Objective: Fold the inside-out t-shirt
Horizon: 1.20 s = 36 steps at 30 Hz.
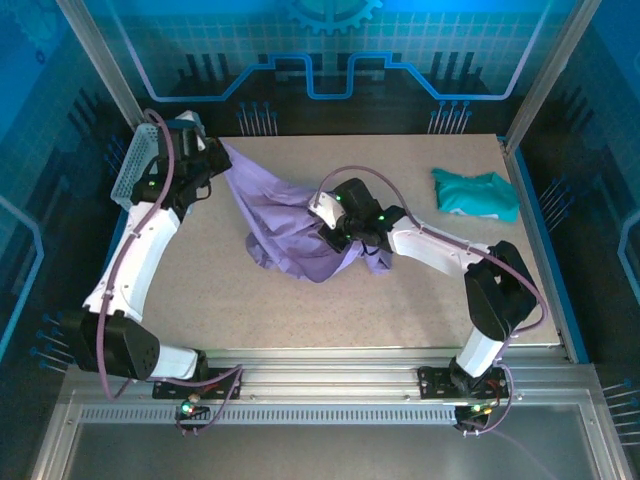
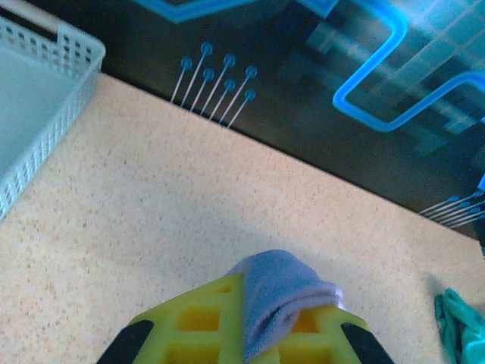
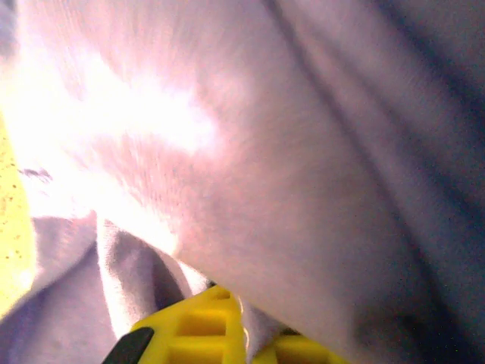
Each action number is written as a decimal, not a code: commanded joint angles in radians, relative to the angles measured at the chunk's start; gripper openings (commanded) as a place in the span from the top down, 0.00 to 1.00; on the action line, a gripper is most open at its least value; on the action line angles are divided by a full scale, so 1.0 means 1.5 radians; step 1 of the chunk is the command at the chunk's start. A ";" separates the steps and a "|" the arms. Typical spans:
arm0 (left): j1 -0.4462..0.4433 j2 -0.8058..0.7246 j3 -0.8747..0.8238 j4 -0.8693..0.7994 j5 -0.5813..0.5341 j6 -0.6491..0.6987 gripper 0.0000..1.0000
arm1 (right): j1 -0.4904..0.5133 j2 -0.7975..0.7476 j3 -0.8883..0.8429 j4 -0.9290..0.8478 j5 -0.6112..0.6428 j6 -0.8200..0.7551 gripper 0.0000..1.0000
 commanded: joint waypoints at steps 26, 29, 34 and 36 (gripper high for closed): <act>0.065 0.082 -0.245 0.131 0.135 -0.067 1.00 | -0.082 -0.065 0.102 0.058 -0.296 0.066 1.00; 0.048 0.038 -0.274 0.133 0.158 -0.050 0.58 | -0.081 -0.042 0.124 -0.020 -0.302 0.016 1.00; -0.040 -0.098 -0.342 0.230 0.216 0.018 0.26 | -0.081 -0.040 0.106 -0.050 -0.332 -0.030 1.00; -0.059 -0.122 -0.365 0.284 0.287 0.036 0.22 | -0.081 -0.042 0.105 -0.066 -0.339 -0.055 1.00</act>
